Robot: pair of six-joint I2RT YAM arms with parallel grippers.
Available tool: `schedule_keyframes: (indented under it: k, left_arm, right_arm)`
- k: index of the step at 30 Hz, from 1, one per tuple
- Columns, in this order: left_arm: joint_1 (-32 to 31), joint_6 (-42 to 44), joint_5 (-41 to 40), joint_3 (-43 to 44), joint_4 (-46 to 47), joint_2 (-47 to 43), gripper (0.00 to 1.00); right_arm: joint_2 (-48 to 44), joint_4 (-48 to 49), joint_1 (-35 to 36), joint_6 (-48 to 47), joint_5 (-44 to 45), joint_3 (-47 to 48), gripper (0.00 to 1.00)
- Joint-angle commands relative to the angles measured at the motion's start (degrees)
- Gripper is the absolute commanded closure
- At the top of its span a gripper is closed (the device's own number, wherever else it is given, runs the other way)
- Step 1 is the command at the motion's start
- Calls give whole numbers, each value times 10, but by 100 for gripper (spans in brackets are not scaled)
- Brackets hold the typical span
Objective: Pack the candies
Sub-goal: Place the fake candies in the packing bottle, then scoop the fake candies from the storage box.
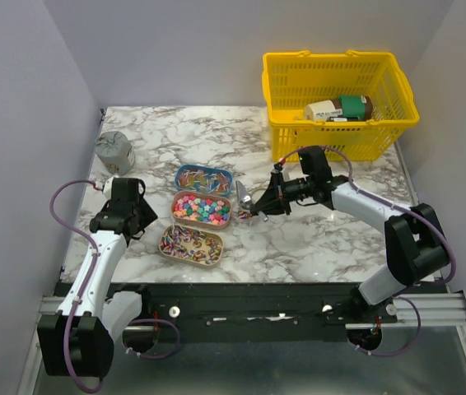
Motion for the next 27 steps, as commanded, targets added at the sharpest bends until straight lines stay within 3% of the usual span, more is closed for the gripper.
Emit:
schedule_keyframes:
  k: [1,2,3,6,8,10,16,20,21,27]
  left_arm:
    - [-2,18,14,8,12,-10,36]
    - [-2,28,26,8,26,-10,32]
    - [-2,37,38,17,31,-10,31]
    - [-2,68,77,46,42,-12,18]
    - [-2,90,104,65,52,-17,6]
    - [-2,101,112,90,57,-22,1]
    - [-2,132,195,138,83,-25,1]
    - [-6,131,299,121,133,-30,1]
    - [-8,129,339,108,144,-30,1]
    - [-44,130,396,88,189,-15,1]
  right_arm:
    - [-20,-229,10,-209,83,77,99]
    - [-17,-272,30,-290,109,133,99]
    - [-16,-345,44,-329,138,160,99]
    - [6,-441,103,-440,257,244,99]
    - [15,-447,136,-473,293,257,99]
    - [23,-445,157,-494,338,274,99]
    - [23,-460,233,-582,502,300,99]
    - [17,-445,255,-625,549,310,99]
    - [19,-443,265,-633,558,314,99]
    - [4,-415,292,-678,527,314,99]
